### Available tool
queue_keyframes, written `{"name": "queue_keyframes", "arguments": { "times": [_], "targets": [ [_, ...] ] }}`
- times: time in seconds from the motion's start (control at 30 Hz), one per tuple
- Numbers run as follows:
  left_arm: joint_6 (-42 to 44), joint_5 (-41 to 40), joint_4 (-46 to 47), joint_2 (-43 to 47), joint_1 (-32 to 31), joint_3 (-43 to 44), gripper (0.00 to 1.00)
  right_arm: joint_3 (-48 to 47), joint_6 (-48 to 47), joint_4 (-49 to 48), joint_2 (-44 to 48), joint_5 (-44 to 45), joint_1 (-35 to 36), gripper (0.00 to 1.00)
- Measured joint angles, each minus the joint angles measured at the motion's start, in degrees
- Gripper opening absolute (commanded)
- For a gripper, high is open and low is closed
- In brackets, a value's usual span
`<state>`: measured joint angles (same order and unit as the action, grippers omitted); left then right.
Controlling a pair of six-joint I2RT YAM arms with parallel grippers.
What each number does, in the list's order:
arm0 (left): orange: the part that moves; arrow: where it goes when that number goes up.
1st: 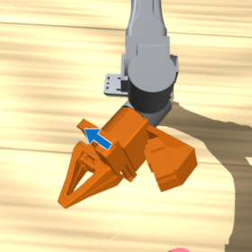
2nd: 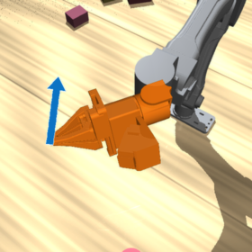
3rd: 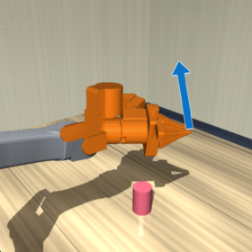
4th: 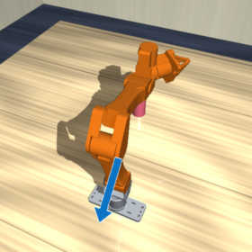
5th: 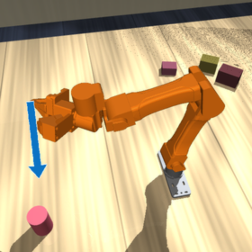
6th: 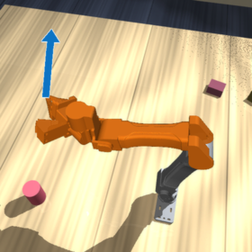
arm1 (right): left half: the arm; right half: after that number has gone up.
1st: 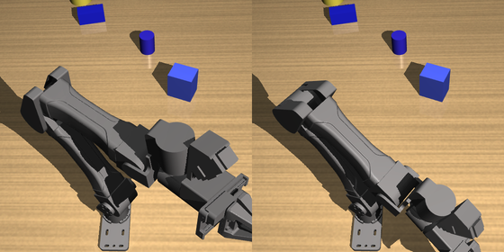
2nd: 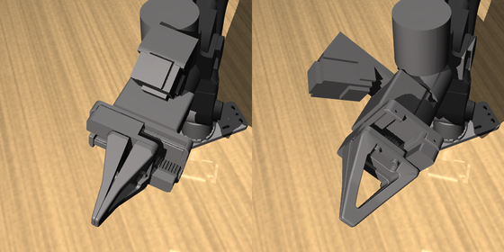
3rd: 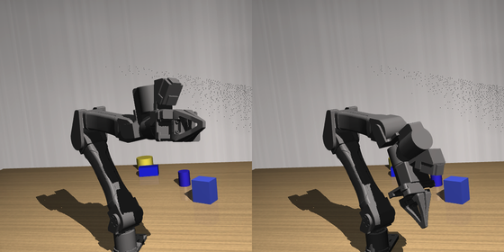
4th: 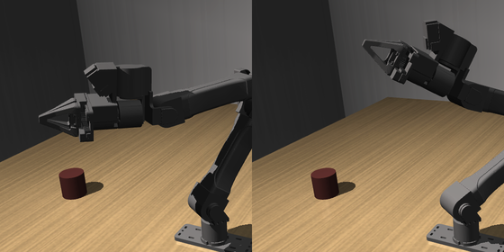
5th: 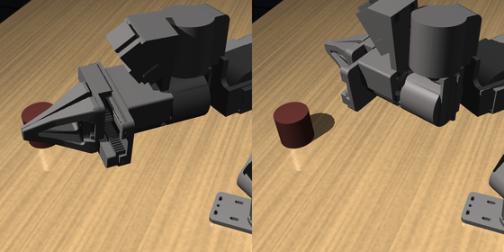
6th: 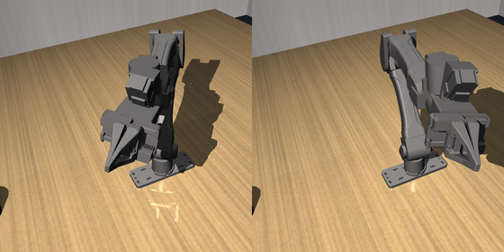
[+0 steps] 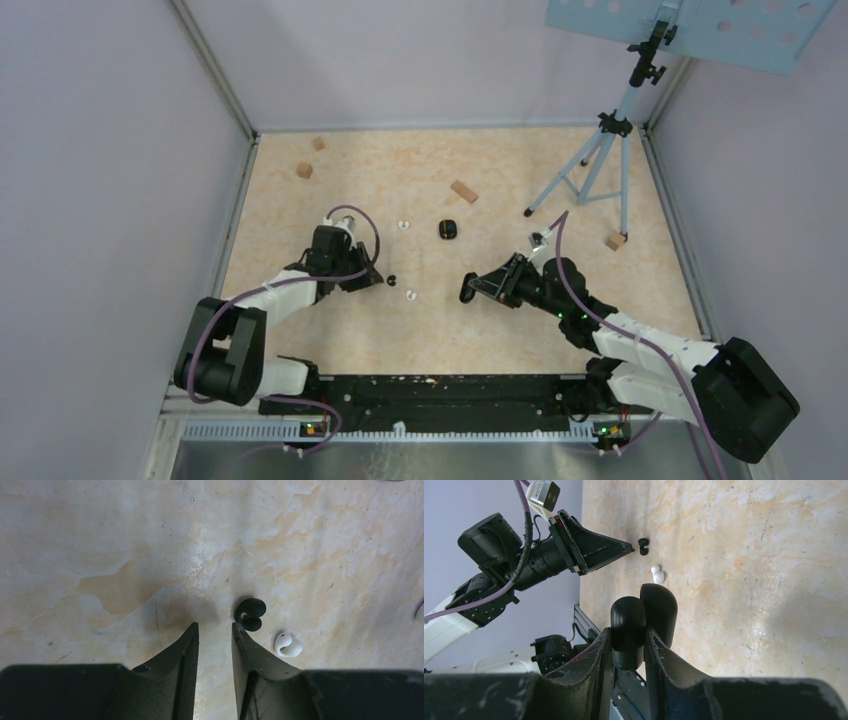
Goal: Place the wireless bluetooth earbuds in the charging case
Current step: Pick up the right earbud from the center of the board.
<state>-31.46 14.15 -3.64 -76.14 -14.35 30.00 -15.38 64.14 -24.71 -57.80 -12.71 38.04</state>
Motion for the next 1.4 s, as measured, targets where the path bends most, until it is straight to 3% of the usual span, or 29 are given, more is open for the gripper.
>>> {"name": "queue_keyframes", "arguments": {
  "times": [0.73, 1.13, 1.27, 1.4],
  "targets": [
    [0.2, -0.2, 3.2, -5.0, -5.1, 3.1, 0.27, 0.0, 0.2, -0.2, -0.1, 0.0, 0.0, 0.00],
    [-0.1, 0.1, 3.6, -5.8, -6.9, 4.1, 0.11, 0.0, 0.2, -0.3, -0.5, 0.0, 0.0, 0.00],
    [-0.1, -0.1, 3.2, -5.8, -7.0, 4.4, 0.00, 0.0, 0.2, -0.4, -0.5, 0.0, 0.0, 0.00],
    [-0.2, -0.1, 2.3, -5.7, -7.1, 4.8, 0.00, 0.0, 0.2, -0.5, -0.5, 0.0, 0.0, 0.00]
  ]
}}
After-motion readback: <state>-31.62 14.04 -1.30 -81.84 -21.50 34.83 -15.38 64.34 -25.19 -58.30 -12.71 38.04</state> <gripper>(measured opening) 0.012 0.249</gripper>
